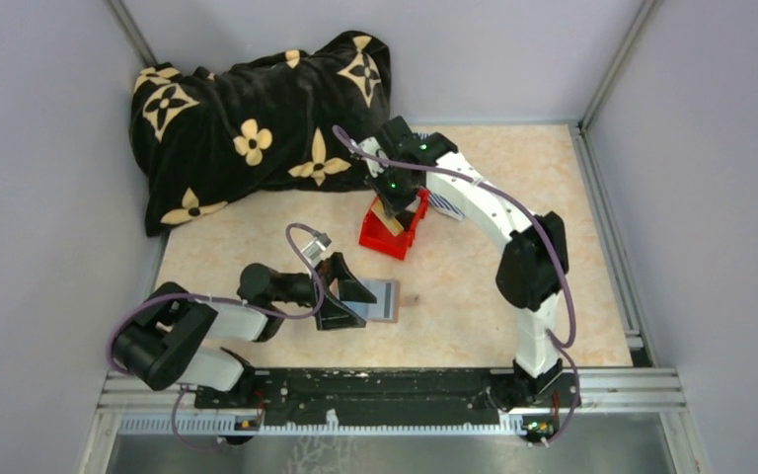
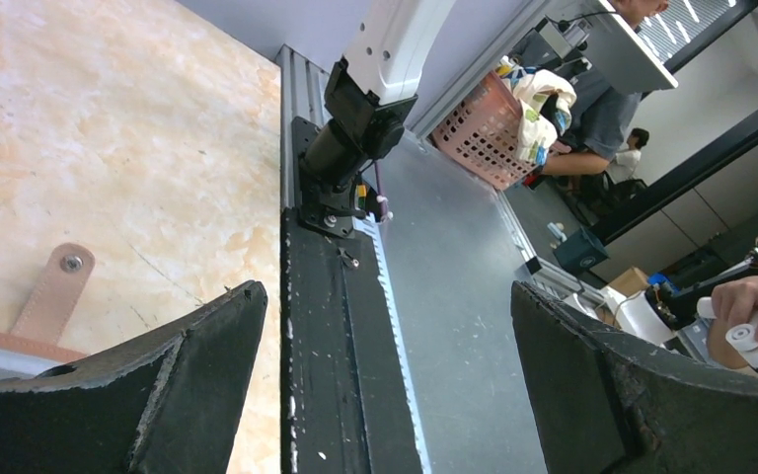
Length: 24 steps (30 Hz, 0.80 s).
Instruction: Take the credit cards out of the card holder
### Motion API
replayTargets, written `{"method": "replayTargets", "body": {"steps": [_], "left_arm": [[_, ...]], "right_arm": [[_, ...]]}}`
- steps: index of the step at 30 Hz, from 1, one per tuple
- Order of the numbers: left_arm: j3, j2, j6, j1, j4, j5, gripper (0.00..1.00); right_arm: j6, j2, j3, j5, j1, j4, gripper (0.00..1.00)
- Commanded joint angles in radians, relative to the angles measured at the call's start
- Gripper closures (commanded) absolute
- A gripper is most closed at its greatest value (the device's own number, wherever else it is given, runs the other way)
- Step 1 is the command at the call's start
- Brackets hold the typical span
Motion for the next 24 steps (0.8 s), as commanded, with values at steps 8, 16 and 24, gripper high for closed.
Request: {"method": "replayTargets", "body": {"steps": [8, 16, 24], "left_arm": [[-0.1, -0.031, -0.006, 0.001, 0.239, -0.032, 0.01], [-0.089, -0.021, 0.003, 0.001, 0.239, -0.032, 0.01], [-0.09, -0.002, 0.007, 0.001, 0.239, -0.027, 0.01]], "right_arm": [[-0.109, 0.191, 0.331, 0.049, -0.032, -0.105, 1.0], [-0.201, 0.196, 0.286, 0.038, -0.066, -0.115, 1.0], [-0.231, 0.219, 0.246, 0.015, -0.076, -0.085, 1.0]]}}
